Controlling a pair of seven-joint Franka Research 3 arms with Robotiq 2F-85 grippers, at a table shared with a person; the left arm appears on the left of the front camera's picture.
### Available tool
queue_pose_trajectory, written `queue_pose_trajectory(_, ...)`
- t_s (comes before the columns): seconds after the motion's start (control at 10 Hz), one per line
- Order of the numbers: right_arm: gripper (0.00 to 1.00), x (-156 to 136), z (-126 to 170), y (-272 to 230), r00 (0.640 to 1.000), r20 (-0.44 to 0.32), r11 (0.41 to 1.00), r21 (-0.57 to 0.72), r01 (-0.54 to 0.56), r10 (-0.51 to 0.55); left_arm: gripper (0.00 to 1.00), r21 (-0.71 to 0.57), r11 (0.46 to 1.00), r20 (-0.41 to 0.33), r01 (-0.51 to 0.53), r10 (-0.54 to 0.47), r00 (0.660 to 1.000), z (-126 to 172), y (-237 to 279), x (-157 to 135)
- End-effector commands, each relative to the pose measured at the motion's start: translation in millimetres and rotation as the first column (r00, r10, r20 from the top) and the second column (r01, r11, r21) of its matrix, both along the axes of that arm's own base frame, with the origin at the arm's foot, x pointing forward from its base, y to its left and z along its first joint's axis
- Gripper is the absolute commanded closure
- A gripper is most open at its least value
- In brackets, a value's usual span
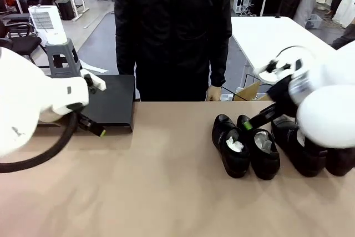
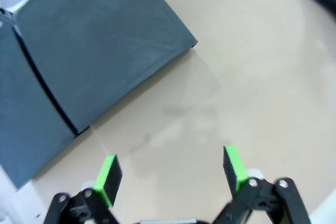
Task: Organize the shoes by placing them on the stand.
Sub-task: Pick up one Shoe and place it in the middle of the table.
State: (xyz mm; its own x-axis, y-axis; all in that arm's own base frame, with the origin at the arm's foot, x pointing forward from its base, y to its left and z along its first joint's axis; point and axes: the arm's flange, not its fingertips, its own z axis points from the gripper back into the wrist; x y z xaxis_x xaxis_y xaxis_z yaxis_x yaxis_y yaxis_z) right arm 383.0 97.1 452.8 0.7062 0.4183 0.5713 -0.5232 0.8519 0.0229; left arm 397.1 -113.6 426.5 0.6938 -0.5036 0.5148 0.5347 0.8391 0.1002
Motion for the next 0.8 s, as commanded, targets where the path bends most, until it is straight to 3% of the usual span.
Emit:
queue_pose_trajectory(0.0,0.0,-2,25,-52,0.998,-0.056,0.998,0.061,-0.03,0.033,0.0,-0.081,0.996,-0.062,0.044,-0.049,0.997,36,38,2)
queue_pose_trajectory(0.3,0.0,5,38,-133,0.99,-0.137,0.972,0.235,0.019,0.014,0.0,-0.232,0.973,-0.12,0.019,-0.048,0.992,63,96,21)
queue_pose_trajectory(0.7,0.0,0,35,-198,0.99,-0.142,0.928,0.372,0.033,0.022,0.0,-0.389,0.921,-0.164,0.027,-0.098,0.982,71,150,19)
